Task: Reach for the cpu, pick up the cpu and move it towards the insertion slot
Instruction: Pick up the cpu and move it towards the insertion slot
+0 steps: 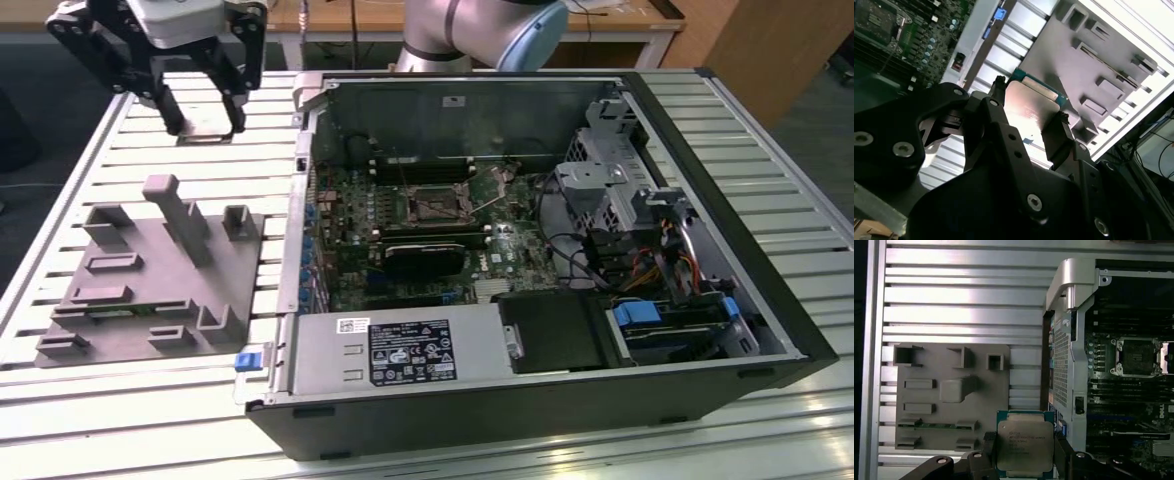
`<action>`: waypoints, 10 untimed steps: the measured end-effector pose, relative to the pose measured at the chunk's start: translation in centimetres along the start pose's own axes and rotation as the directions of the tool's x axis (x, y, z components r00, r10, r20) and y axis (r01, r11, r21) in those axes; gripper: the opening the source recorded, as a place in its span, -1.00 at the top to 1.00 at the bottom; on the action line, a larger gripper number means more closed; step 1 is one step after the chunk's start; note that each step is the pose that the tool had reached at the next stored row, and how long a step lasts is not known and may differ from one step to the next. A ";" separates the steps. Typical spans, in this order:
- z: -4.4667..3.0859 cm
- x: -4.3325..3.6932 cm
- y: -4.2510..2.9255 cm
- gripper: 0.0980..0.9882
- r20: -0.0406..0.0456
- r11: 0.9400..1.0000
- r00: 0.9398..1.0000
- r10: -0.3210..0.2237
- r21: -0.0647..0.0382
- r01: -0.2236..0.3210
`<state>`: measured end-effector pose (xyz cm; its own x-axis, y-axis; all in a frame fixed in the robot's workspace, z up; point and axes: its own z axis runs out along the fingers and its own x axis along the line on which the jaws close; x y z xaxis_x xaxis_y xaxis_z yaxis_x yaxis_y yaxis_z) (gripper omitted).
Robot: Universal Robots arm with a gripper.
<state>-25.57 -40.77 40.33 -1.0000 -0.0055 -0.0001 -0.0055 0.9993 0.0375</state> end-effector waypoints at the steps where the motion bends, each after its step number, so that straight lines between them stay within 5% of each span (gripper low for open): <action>1: 0.00 -0.37 0.00 0.00 0.000 1.000 1.000 0.000 0.000 0.000; 10: -0.01 -3.85 -0.02 0.00 0.000 1.000 1.000 0.000 0.000 0.000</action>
<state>-21.71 -40.77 40.33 -1.0000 -0.0055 0.0002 -0.0055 0.9993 0.0374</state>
